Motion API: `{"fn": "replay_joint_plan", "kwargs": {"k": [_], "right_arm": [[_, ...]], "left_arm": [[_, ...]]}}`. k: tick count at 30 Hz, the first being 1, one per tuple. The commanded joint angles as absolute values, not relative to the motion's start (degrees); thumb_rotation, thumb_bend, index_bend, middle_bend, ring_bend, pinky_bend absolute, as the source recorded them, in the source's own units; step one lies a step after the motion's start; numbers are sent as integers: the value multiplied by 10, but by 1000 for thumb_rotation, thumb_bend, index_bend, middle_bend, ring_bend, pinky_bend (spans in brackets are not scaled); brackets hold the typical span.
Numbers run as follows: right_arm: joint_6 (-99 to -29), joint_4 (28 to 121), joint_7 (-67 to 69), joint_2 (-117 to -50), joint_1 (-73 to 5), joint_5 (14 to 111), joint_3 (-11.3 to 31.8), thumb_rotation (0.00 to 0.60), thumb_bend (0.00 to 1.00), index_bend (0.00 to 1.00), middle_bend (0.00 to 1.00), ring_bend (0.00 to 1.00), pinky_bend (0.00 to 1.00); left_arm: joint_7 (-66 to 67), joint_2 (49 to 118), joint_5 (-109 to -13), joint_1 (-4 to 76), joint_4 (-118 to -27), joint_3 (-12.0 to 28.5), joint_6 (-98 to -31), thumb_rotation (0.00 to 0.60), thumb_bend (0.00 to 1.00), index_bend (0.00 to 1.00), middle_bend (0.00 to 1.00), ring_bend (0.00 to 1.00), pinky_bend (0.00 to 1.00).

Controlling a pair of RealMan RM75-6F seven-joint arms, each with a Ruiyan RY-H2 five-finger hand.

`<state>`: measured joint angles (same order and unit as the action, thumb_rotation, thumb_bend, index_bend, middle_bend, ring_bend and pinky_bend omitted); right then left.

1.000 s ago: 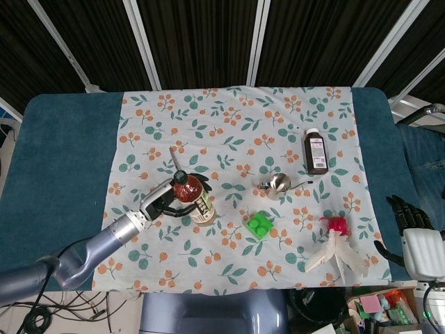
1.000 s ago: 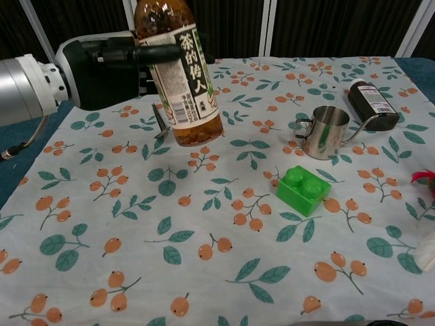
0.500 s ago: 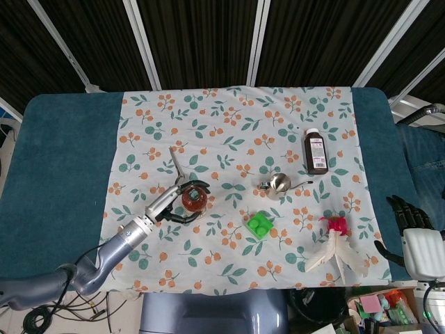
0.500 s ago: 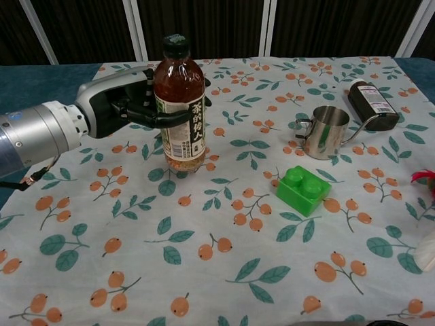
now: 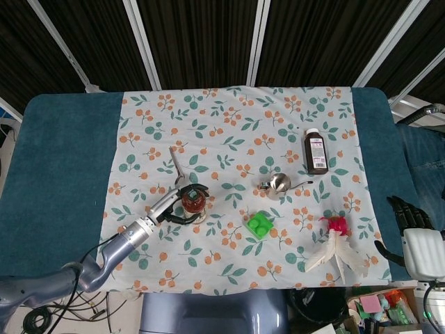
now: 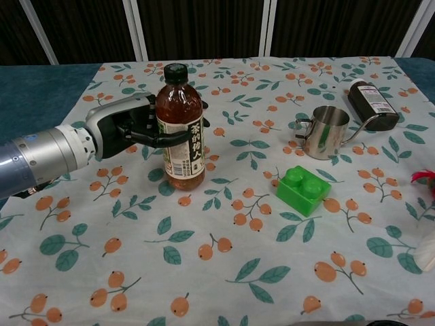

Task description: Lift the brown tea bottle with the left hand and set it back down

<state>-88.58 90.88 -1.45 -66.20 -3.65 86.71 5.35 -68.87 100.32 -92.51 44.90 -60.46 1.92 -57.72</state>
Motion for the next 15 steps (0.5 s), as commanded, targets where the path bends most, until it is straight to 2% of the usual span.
{"fn": "replay_joint_plan", "kwargs": {"k": [1, 7, 10, 15], "right_arm": [[-887, 909, -15, -662, -36, 867, 54, 600, 112, 118, 101, 140, 165], [-888, 909, -15, -663, -36, 866, 55, 600, 112, 120, 108, 143, 165], [-890, 909, -14, -663, -35, 866, 56, 600, 112, 121, 108, 142, 165], [-892, 908, -15, -664, -35, 867, 56, 600, 112, 122, 108, 143, 165]], "left_arm": [[-680, 1007, -930, 449, -595, 12, -579, 600, 422, 182, 224, 151, 232], [-684, 999, -952, 457, -584, -11, -580, 600, 245, 27, 69, 4, 81], [-666, 994, -957, 457, -578, -19, -581, 600, 214, 1, 9, 0, 13], [-615, 983, -946, 441, -589, -21, -598, 600, 211, 0, 0, 0, 0]]}}
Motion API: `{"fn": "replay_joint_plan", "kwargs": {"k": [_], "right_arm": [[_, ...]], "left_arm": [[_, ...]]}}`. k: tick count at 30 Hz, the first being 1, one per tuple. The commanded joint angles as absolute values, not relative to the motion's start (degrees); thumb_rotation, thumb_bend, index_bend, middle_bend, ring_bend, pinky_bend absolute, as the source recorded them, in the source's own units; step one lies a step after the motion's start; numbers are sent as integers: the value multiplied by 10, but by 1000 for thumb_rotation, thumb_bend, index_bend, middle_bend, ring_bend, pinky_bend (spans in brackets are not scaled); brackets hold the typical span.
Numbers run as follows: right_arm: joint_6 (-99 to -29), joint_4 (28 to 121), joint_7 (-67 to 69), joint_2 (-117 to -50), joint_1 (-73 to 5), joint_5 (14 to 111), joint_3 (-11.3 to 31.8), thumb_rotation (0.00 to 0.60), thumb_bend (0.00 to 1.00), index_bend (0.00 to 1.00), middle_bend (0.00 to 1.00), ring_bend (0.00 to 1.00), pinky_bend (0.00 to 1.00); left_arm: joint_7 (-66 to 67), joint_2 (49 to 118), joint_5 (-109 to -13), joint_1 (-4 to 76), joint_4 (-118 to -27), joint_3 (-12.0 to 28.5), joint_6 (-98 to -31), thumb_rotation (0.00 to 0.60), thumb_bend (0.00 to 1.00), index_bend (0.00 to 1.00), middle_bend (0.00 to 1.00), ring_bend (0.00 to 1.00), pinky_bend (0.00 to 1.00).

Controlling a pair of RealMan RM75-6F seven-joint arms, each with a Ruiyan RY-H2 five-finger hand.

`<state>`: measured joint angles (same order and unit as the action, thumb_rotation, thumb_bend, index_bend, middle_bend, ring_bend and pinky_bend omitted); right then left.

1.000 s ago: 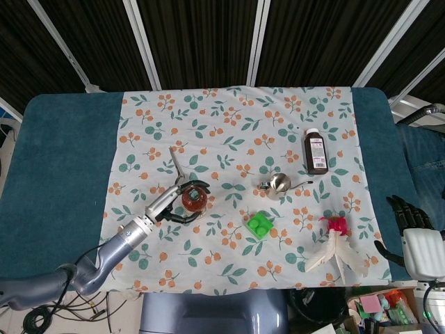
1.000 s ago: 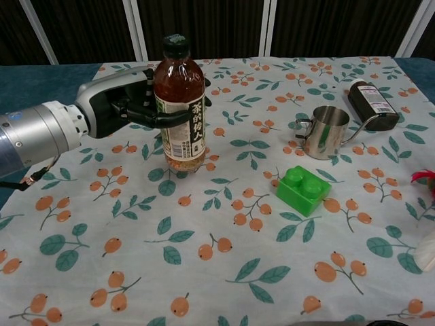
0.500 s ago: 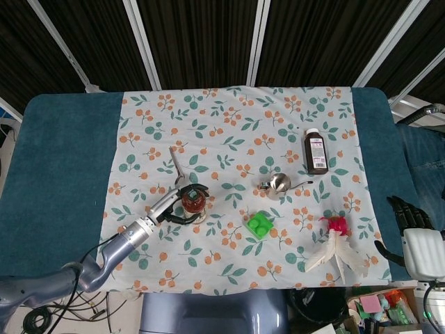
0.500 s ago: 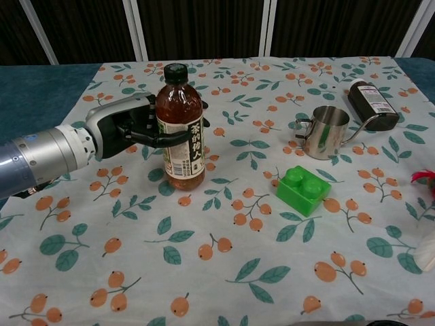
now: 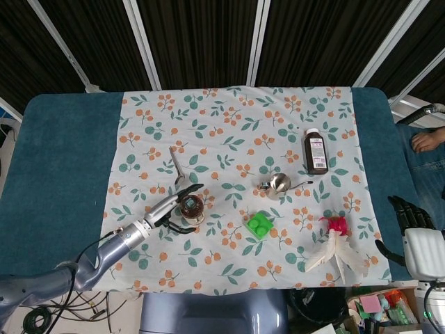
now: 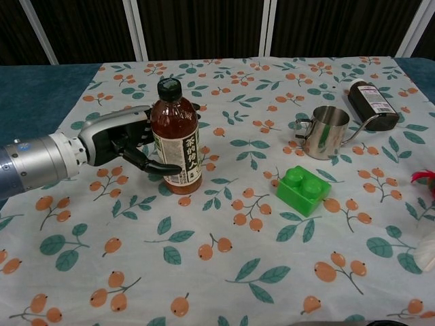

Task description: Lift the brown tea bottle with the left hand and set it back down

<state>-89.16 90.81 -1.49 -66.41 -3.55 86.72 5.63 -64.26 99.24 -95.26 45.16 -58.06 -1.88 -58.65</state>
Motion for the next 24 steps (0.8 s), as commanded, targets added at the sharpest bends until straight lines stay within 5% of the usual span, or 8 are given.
{"fn": "replay_joint_plan", "kwargs": {"k": [1, 15, 24], "right_arm": [[-892, 908, -15, -664, -35, 867, 56, 600, 112, 122, 108, 143, 165], [-891, 910, -19, -663, -35, 867, 56, 600, 113, 122, 108, 143, 165], [-890, 908, -17, -660, -37, 875, 53, 600, 110, 122, 97, 140, 165]], "left_arm": [[-607, 976, -943, 437, -596, -21, -601, 600, 211, 0, 0, 0, 0], [-383, 821, -895, 378, -742, -27, -636, 600, 199, 0, 0, 0, 0], [-67, 731, -857, 251, -852, -24, -811, 600, 126, 0, 0, 0, 0]]}}
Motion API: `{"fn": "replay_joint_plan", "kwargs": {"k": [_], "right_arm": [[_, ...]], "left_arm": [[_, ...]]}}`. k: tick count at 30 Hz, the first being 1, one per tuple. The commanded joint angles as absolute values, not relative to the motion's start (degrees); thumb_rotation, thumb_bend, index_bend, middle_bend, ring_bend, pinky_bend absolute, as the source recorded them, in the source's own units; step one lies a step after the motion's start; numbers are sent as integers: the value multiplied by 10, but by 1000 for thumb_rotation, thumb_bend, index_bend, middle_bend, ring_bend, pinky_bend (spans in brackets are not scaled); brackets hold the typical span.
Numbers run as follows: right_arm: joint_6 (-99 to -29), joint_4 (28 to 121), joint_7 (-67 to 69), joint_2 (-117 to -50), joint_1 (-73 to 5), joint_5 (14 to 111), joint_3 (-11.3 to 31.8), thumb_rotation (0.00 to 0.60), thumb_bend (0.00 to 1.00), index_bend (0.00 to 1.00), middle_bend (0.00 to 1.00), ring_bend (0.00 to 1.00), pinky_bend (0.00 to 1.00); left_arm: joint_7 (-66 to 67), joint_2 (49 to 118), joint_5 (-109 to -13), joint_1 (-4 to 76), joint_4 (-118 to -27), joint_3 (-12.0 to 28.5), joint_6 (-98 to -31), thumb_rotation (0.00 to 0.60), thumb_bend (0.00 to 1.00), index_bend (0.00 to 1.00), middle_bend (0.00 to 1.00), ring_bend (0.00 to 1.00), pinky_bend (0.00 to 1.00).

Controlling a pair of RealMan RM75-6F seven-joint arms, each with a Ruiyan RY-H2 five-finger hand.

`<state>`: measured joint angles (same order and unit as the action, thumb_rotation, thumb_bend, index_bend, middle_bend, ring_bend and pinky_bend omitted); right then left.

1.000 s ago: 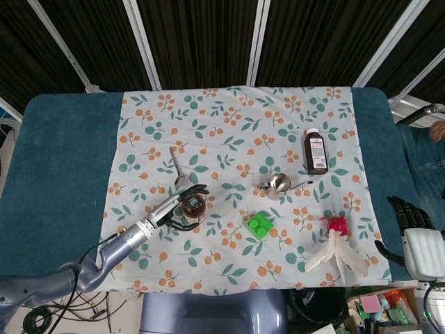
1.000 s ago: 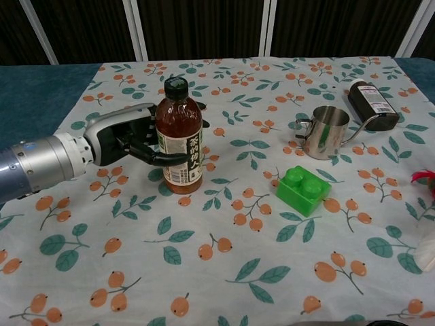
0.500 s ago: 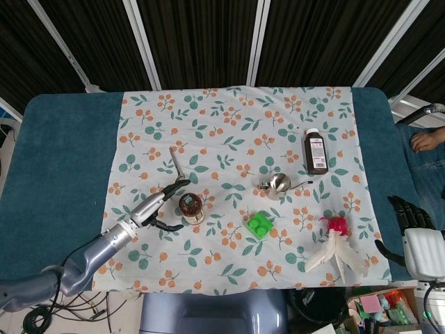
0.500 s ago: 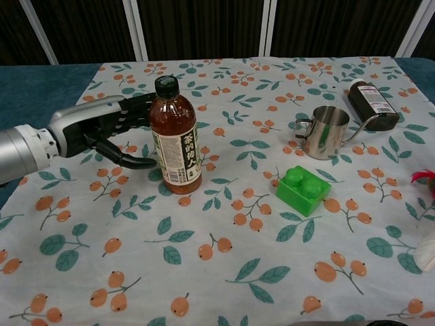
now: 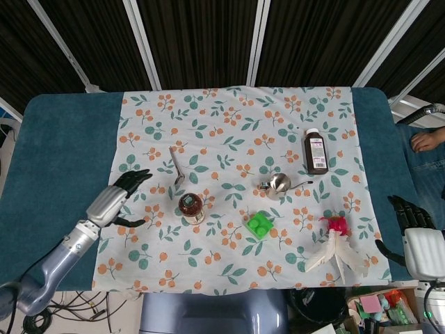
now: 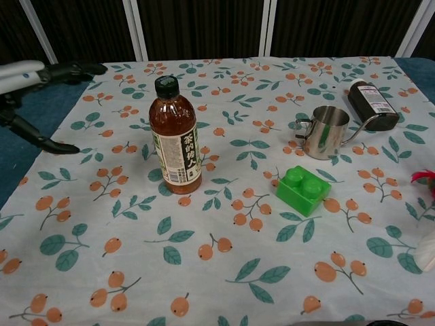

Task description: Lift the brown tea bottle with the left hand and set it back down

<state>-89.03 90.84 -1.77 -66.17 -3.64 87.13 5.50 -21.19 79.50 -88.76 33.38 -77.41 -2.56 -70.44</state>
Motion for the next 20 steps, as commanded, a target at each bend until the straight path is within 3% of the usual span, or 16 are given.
{"fn": "replay_joint_plan", "kwargs": {"k": [1, 11, 20], "right_arm": [[-891, 906, -16, -660, -37, 879, 52, 600, 110, 122, 94, 138, 165], [-873, 915, -23, -642, -41, 890, 38, 600, 83, 122, 59, 129, 165], [-872, 913, -23, -633, -43, 907, 31, 600, 83, 122, 59, 129, 165]], "left_arm": [[-50, 724, -853, 238, -859, -25, -826, 600, 119, 0, 0, 0, 0], [-5, 692, -809, 141, -869, -23, -911, 600, 98, 0, 0, 0, 0], [-28, 634, -771, 106, -939, -16, -901, 600, 90, 0, 0, 0, 0]]}}
